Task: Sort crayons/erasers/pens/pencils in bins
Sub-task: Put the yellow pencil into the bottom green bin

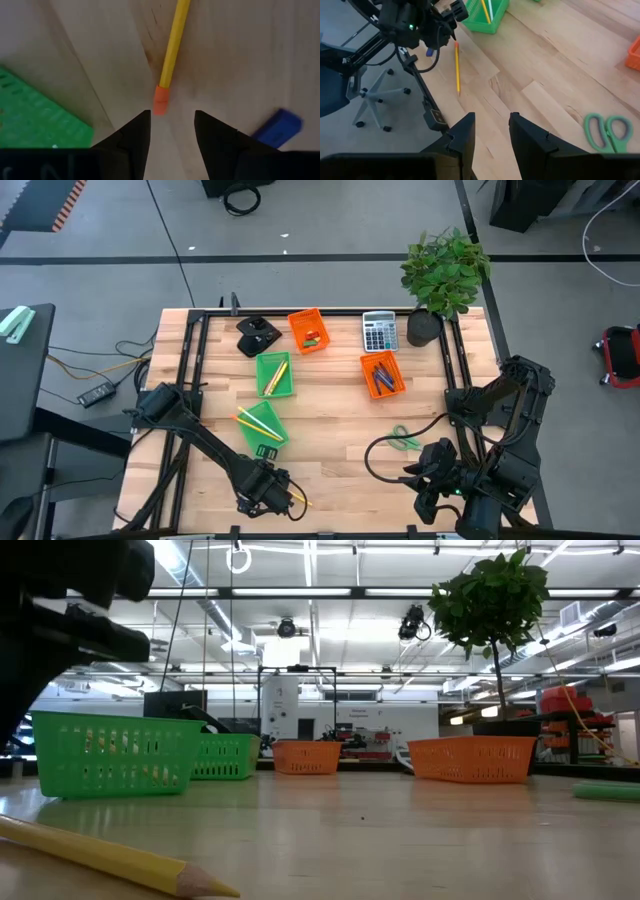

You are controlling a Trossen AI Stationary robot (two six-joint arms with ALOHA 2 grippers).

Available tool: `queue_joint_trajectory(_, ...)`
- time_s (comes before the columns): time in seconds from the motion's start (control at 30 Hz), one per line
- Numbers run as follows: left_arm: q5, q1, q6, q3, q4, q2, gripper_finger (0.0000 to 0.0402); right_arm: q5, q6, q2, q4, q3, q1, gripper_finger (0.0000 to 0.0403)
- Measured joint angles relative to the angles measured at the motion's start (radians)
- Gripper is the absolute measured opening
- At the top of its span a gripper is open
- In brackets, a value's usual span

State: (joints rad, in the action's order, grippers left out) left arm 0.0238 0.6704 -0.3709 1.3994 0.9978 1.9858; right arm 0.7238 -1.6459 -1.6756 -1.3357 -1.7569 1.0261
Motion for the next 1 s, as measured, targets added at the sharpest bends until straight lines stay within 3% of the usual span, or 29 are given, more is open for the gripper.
queue_joint_trajectory(0.4, -0.006, -0.008, 0.044, 0.005, -0.005, 0.071, 0.0160, -0.052, -0.002, 0.000, 0.010, 0.000, 0.005, 0.0127)
queue_joint_trajectory(1.0, -0.013, -0.043, 0.087, 0.000, -0.050, 0.075, 0.0119, -0.050, -0.004, 0.000, 0.010, 0.000, 0.005, 0.0127)
